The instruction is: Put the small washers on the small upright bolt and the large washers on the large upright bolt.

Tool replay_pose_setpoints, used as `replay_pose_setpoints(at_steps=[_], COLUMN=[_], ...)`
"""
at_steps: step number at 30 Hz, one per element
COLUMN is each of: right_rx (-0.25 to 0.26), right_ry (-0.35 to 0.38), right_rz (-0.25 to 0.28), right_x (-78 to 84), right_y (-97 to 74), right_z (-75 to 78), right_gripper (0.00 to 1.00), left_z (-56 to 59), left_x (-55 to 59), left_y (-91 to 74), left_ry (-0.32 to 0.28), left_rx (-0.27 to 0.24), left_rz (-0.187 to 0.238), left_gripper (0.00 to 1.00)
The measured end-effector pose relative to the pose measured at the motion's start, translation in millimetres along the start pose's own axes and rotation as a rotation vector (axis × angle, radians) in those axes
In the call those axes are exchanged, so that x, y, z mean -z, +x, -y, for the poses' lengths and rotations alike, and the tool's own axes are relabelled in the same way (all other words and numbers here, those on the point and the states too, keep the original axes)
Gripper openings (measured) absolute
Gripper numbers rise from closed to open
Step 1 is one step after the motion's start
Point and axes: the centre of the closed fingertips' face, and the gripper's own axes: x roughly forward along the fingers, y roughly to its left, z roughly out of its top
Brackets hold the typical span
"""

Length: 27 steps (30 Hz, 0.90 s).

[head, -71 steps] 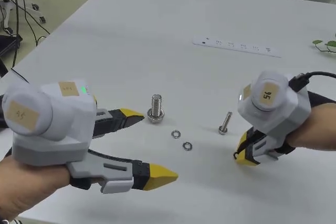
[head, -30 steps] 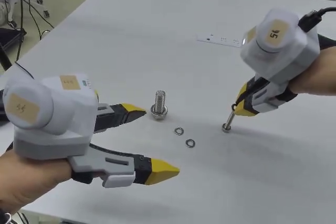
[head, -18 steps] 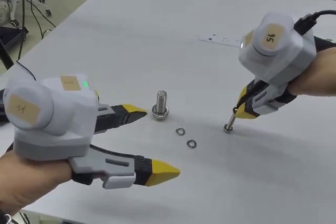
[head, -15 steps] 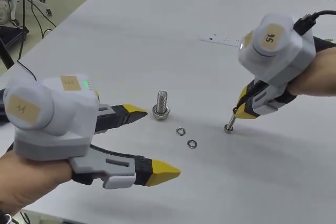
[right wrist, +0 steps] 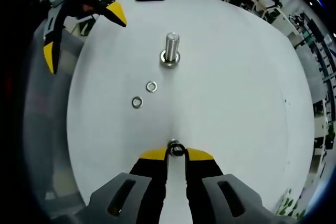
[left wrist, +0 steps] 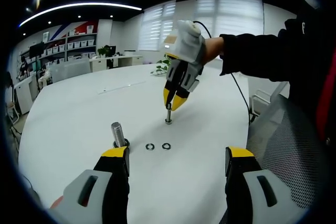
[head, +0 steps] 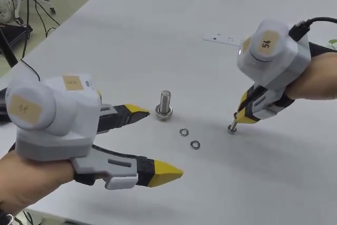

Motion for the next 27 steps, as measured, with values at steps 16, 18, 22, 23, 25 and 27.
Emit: replay_pose_setpoints(at_steps=[16, 18, 22, 23, 25, 27], right_rx=[-0.042, -0.046, -0.051, -0.052, -0.053, -0.055], right_ry=[0.017, 0.017, 0.016, 0.017, 0.016, 0.017], right_rz=[-0.021, -0.027, -0.035, -0.036, -0.037, -0.038], right_x=[4.6, 5.1, 6.7, 6.3, 6.1, 6.1], right_y=[25.3, 27.2, 33.5, 33.5, 34.9, 34.5], right_z=[-6.9, -8.1, -6.6, -7.1, -6.1, -5.8], right_gripper=[0.14, 0.14, 0.14, 0.14, 0.14, 0.14], left_z=[0.8, 1.0, 1.1, 1.1, 1.0, 0.7], left_x=[2.4, 2.5, 2.8, 2.9, 3.2, 3.0], left_y=[-3.1, -3.4, -4.0, -4.3, -4.7, -5.2], left_ry=[-0.001, -0.001, -0.002, -0.001, -0.002, -0.002], left_rx=[-0.005, -0.004, -0.003, -0.003, -0.004, -0.005], left_rz=[-0.002, -0.001, -0.001, -0.001, -0.001, 0.001], left_gripper=[0.74, 0.74, 0.74, 0.74, 0.74, 0.74])
